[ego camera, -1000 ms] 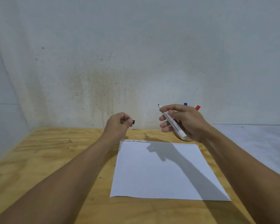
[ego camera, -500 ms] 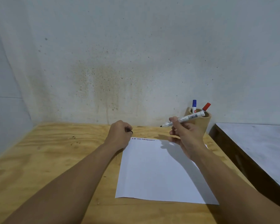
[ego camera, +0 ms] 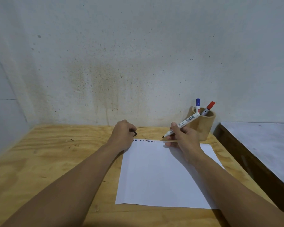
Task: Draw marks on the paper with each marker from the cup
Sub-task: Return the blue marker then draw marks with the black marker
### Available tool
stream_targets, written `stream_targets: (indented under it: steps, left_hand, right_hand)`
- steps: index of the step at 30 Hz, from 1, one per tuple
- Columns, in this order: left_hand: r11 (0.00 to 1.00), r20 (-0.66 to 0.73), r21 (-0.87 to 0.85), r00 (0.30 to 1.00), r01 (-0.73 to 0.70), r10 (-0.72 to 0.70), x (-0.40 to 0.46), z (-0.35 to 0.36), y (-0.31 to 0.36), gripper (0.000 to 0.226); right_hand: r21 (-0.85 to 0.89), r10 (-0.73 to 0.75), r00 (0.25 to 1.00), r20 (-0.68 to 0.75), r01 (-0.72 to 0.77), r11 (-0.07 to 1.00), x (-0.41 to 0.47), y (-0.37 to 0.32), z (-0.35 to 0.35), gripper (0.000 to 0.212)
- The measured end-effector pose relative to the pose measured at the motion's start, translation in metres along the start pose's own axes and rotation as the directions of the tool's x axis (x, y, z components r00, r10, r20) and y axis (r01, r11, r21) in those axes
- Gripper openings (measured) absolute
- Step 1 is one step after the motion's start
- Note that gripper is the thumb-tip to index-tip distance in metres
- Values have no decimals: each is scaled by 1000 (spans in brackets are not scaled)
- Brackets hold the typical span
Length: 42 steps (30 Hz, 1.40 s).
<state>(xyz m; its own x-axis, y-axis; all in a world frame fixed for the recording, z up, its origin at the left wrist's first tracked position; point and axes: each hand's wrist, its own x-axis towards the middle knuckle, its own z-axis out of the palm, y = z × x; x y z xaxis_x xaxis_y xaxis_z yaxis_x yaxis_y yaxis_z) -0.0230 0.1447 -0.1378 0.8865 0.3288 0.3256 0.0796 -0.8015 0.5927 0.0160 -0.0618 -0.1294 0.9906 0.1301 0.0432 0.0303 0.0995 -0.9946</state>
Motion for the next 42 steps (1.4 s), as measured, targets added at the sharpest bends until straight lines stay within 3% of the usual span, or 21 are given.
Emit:
stream_targets:
  steps: [6, 12, 17, 21, 23, 28, 31, 38, 42]
  left_hand:
    - [994, 77, 45, 992, -102, 98, 4, 7, 4, 29]
    - [998, 17, -70, 1000, -5, 7, -4, 8, -2, 34]
    - [991, -66, -135, 998, 11, -20, -20, 2, -4, 56]
    - [989, -154, -70, 981, -131, 119, -44, -1, -3, 34]
    - [972, -104, -41, 968, -232, 227, -56, -3, -2, 28]
    - [907, 88, 32, 905, -420, 416, -75, -8, 5, 38]
    - [899, 179, 80, 893, -431, 412, -77, -8, 4, 45]
    - [914, 249, 63, 893, -401, 375, -76, -8, 2, 41]
    - [919, 256, 57, 895, -391, 365, -75, -7, 2, 40]
  right_hand:
    - [-7, 7, 999, -44, -7, 1000, 2, 5, -1, 35]
    - [-40, 2, 1000, -8, -2, 999, -1, 1, 0, 27]
    - [-30, -21, 1000, 14, 21, 999, -7, -3, 8, 18]
    - [-30, 13, 999, 43, -11, 999, -8, -2, 14, 21]
    - [-58, 21, 997, 70, -16, 998, -8, -1, 16, 20]
    - [-120, -6, 996, 92, 17, 993, -8, 3, 18, 14]
    - [-140, -44, 997, 63, 53, 989, -7, 6, 16, 13]
    - [-324, -71, 997, 10, 70, 943, -4, 12, 15, 11]
    - [-284, -76, 996, 37, 83, 955, -2, 9, 15, 11]
